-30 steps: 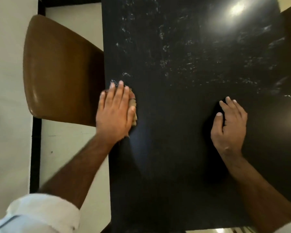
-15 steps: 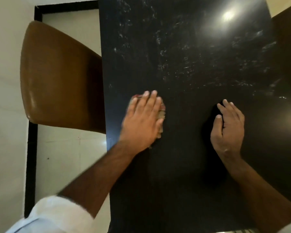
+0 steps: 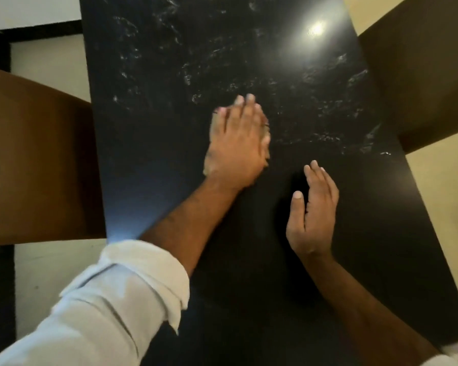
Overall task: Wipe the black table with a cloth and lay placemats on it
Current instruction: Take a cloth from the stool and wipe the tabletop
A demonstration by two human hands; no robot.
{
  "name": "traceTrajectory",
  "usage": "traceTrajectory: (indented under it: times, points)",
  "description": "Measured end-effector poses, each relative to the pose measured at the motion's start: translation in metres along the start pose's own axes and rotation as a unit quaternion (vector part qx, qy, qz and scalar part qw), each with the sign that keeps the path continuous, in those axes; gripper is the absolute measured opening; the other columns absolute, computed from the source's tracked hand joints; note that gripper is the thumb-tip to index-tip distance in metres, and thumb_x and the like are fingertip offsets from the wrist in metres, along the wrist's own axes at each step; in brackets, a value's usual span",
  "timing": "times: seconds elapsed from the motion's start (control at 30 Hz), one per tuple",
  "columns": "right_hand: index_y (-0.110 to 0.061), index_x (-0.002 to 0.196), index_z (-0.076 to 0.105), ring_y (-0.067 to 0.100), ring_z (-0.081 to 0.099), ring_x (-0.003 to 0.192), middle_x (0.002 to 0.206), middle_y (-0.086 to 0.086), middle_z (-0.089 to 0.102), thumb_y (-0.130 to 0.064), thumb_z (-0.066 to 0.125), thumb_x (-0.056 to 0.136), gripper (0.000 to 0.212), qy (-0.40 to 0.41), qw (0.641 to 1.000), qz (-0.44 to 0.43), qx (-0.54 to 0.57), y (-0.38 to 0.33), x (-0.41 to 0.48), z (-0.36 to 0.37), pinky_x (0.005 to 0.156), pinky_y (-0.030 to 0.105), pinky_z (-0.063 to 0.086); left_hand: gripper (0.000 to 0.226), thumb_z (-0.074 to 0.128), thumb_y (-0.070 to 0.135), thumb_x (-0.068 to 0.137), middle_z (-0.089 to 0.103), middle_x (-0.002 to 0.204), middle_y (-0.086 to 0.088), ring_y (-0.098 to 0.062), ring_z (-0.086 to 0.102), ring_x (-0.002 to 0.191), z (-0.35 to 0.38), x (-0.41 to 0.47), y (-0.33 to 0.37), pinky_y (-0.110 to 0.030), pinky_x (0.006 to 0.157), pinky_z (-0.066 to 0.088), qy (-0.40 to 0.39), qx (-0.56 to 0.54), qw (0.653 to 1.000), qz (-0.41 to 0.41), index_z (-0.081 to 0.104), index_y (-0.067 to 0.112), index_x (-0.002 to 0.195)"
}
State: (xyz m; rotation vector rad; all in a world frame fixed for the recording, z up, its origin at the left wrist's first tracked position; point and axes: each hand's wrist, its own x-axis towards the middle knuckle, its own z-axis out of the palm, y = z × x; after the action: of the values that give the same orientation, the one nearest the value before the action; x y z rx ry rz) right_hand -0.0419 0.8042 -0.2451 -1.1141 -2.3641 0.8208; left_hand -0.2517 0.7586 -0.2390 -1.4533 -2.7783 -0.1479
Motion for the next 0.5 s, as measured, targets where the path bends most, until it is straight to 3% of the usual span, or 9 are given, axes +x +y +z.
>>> traceTrajectory:
  times: [0.13, 0.27, 0.4, 0.5]
  points:
    - [-0.002, 0.164, 0.048, 0.027, 0.034, 0.164, 0.173, 0.010, 0.046, -0.024, 0.048, 0.110, 0.058, 0.012, 1.000, 0.011, 0.020, 0.004, 0.000, 0.001, 0.134, 0.037, 0.030, 0.075, 0.021, 0.051, 0.118, 0.000, 0.187, -0.016, -0.032, 0.001, 0.174, 0.005, -0.072, 0.025, -0.061, 0.137, 0.012, -0.048, 0.005, 0.996, 0.074, 0.011, 0.008, 0.178]
    - [-0.002, 0.163, 0.050, 0.026, 0.038, 0.161, 0.171, 0.009, 0.048, -0.024, 0.050, 0.110, 0.057, 0.013, 0.999, 0.013, 0.050, 0.004, 0.001, 0.001, 0.132, 0.043, 0.036, 0.073, 0.023, 0.051, 0.117, 0.005, 0.187, -0.012, -0.031, 0.004, 0.174, -0.003, -0.113, -0.028, -0.060, 0.138, 0.015, -0.061, 0.014, 0.998, -0.006, 0.016, 0.011, 0.178]
    - [0.002, 0.163, 0.047, 0.029, 0.038, 0.162, 0.171, 0.012, 0.047, -0.022, 0.050, 0.109, 0.059, 0.020, 0.997, 0.008, 0.073, 0.006, 0.000, 0.001, 0.130, 0.051, 0.039, 0.071, 0.017, 0.047, 0.118, 0.012, 0.186, -0.015, -0.033, 0.010, 0.173, -0.010, -0.058, -0.057, -0.060, 0.138, 0.015, -0.034, 0.024, 0.993, -0.115, 0.020, 0.006, 0.176]
    - [0.006, 0.165, 0.041, 0.035, 0.034, 0.163, 0.175, 0.017, 0.040, -0.026, 0.049, 0.107, 0.066, 0.038, 0.995, 0.009, 0.094, 0.009, 0.000, 0.000, 0.129, 0.057, 0.038, 0.071, 0.017, 0.047, 0.118, 0.015, 0.186, -0.017, -0.034, 0.012, 0.173, -0.005, 0.009, -0.029, -0.061, 0.137, 0.016, -0.009, 0.016, 0.991, -0.133, 0.021, 0.005, 0.176]
